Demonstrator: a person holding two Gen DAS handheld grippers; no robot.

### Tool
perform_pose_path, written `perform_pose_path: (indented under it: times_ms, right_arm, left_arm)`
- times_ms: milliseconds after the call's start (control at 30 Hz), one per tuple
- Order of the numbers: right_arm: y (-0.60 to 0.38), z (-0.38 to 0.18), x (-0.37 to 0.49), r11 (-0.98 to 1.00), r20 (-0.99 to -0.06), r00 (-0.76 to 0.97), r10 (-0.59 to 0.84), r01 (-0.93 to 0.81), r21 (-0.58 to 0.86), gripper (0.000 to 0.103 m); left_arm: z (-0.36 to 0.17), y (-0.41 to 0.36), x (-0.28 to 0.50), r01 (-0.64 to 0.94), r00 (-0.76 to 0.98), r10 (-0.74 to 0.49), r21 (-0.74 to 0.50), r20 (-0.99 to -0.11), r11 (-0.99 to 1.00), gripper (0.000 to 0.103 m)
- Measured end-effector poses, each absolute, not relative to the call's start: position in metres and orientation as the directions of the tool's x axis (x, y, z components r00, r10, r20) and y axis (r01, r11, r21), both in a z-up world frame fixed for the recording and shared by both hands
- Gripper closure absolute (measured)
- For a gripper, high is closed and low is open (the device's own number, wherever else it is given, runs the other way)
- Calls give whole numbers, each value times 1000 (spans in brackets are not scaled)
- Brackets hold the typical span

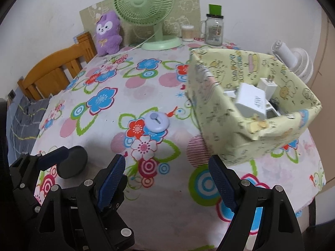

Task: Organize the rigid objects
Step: 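Close the left tool on the black oval pad while the right tool approaches the lavender round device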

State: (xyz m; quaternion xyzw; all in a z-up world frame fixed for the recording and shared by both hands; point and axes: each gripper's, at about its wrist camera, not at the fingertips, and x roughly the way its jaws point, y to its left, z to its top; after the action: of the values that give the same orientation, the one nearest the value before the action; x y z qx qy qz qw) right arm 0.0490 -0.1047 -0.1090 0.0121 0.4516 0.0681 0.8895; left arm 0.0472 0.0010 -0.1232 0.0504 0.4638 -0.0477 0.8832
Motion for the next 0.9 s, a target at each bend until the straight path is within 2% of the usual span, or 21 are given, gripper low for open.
perform_pose_path:
  times_ms: [333,900]
  right_arm:
    - [-85,-124,68,987,-809,579,105,-160,14,23]
    - [-54,-125,77,980,-804,578,141,-196,31,24]
  left_arm:
    - [-141,25,59,56,541,-9,25,-841,998,3]
    - [-133,63,51,-7,586,25,26,-810,1000,3]
